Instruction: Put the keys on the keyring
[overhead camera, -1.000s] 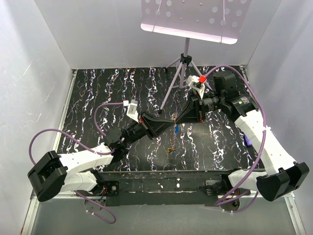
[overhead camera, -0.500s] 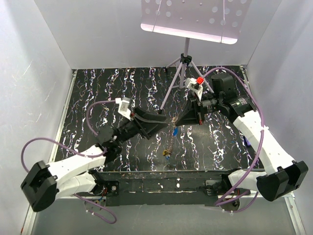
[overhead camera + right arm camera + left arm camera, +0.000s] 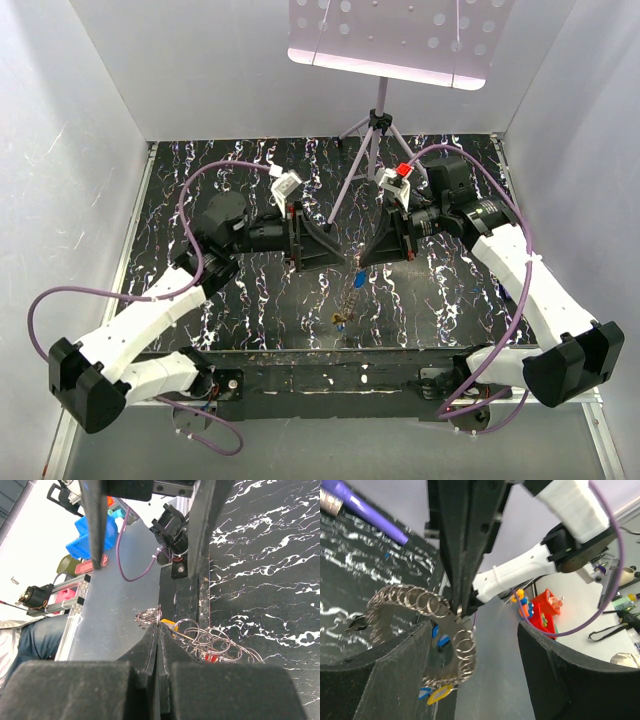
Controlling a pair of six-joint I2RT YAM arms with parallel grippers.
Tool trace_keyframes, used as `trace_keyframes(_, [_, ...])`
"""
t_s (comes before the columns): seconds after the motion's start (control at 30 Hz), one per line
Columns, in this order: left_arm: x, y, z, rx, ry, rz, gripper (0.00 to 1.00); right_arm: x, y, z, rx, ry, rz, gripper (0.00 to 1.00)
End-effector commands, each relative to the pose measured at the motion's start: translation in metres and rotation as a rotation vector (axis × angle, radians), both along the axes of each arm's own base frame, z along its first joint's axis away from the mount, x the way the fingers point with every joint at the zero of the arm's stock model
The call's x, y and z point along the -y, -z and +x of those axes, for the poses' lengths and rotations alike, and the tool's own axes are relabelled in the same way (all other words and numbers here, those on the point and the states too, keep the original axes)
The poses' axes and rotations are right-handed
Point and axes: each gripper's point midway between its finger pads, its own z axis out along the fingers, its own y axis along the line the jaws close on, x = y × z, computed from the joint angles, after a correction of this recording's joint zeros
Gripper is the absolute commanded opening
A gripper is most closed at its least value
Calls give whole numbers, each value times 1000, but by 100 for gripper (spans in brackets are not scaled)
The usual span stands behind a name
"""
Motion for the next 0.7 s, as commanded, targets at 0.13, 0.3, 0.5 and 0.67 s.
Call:
trace_keyframes(0.13, [7, 12, -6, -21, 142, 114, 54, 0, -2, -8, -13, -41, 24, 1])
trace_keyframes(0.3, [13, 15, -2, -33, 164, 124, 43, -2, 0, -7, -22, -42, 19, 1])
trace_keyframes(0.5, [21, 19, -4, -42, 199, 135, 39, -2, 0, -6, -26, -44, 17, 1])
trace_keyframes(0.67, [28, 18, -7, -43, 227, 138, 34, -3, 0, -6, -24, -40, 13, 1])
